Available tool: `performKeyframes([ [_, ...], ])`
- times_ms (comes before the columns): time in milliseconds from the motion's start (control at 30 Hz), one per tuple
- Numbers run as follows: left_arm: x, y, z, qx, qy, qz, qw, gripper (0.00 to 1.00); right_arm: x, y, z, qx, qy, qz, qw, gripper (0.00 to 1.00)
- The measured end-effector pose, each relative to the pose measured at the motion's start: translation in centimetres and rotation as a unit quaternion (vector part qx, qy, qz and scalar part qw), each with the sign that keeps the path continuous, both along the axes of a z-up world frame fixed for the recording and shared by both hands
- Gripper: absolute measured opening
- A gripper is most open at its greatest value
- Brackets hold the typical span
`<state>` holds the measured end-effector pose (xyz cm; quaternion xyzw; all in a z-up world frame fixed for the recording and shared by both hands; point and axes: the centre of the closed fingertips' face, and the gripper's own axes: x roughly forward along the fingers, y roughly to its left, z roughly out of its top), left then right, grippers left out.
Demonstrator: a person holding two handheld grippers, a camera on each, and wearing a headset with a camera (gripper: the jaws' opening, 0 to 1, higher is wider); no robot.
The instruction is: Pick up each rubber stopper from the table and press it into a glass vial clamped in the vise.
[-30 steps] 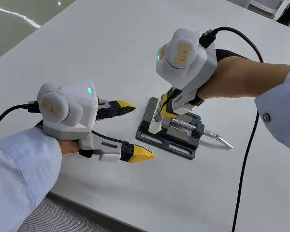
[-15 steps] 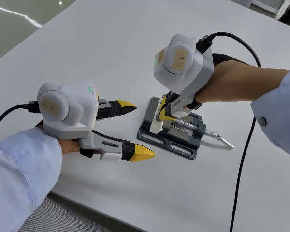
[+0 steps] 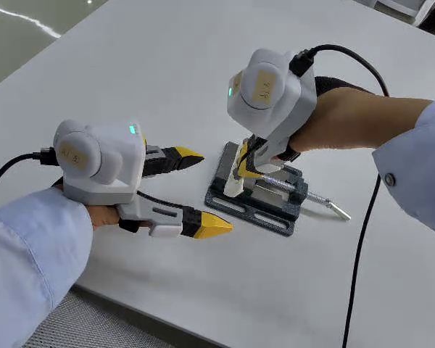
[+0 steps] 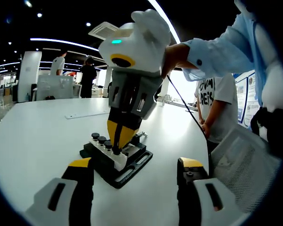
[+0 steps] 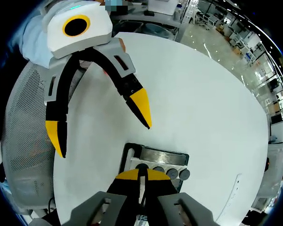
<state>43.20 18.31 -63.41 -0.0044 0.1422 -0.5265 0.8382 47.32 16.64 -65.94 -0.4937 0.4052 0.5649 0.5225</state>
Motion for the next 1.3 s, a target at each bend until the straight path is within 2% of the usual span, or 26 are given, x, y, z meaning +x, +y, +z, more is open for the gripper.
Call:
performKeyframes([
  [167, 0.04, -0.05, -0.02, 0.001, 0.0, 0.0, 1.0, 0.69, 0.04, -0.12, -0.14, -0.01, -0.002, -0.004, 0.9999, 0.0],
  [500, 0.16, 0.02, 0.01, 0.0, -0.001, 0.001, 1.0, 0.69, 0.04, -0.17, -0.13, -0.007, -0.001, -0.008, 0.9999, 0.0],
  [1033, 0.12, -0.03, -0.11, 0.002, 0.0, 0.0, 1.0, 0.69, -0.03, -0.1, -0.3, -0.019, 0.001, -0.008, 0.9998, 0.0],
  [1300, 0.11, -0.02, -0.06, 0.002, -0.001, 0.0, 1.0, 0.69, 0.03, -0.18, -0.36, -0.025, 0.004, -0.019, 0.9995, 0.0],
])
